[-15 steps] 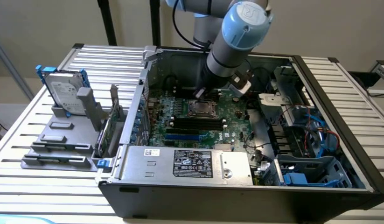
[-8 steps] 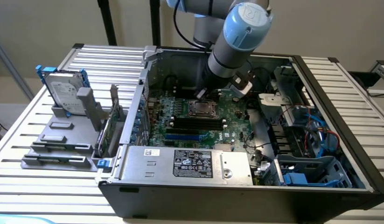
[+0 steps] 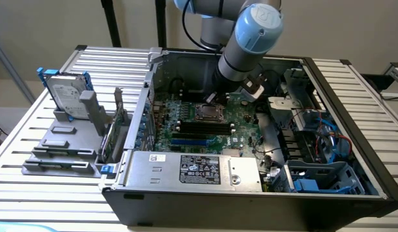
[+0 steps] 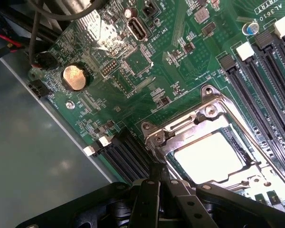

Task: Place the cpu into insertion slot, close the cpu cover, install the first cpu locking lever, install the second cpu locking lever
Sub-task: 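Install the first cpu locking lever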

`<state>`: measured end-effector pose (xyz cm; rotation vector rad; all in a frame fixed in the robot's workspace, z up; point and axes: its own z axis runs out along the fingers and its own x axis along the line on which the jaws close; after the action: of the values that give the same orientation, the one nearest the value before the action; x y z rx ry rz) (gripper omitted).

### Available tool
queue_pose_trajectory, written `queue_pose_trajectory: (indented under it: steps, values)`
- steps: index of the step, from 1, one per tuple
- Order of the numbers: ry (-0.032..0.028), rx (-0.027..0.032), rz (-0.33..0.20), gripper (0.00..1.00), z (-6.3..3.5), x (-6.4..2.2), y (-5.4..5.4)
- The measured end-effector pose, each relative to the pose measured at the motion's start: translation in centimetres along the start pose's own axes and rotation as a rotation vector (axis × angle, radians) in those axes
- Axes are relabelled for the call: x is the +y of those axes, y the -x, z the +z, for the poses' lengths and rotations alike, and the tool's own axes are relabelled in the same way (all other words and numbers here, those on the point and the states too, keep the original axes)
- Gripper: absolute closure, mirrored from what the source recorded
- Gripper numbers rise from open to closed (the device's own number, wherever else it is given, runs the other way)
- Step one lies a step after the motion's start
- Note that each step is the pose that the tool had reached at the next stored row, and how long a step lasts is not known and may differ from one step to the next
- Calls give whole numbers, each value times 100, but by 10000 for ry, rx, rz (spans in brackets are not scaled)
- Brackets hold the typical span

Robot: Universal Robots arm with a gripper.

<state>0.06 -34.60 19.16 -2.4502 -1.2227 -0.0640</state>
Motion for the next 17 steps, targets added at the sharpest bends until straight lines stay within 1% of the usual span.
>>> queue_pose_trajectory:
  steps: [7, 17]
  values:
    - [-10, 3, 2, 89, -1, 38, -1]
    - [-20, -2, -23, 89, 12, 53, -2]
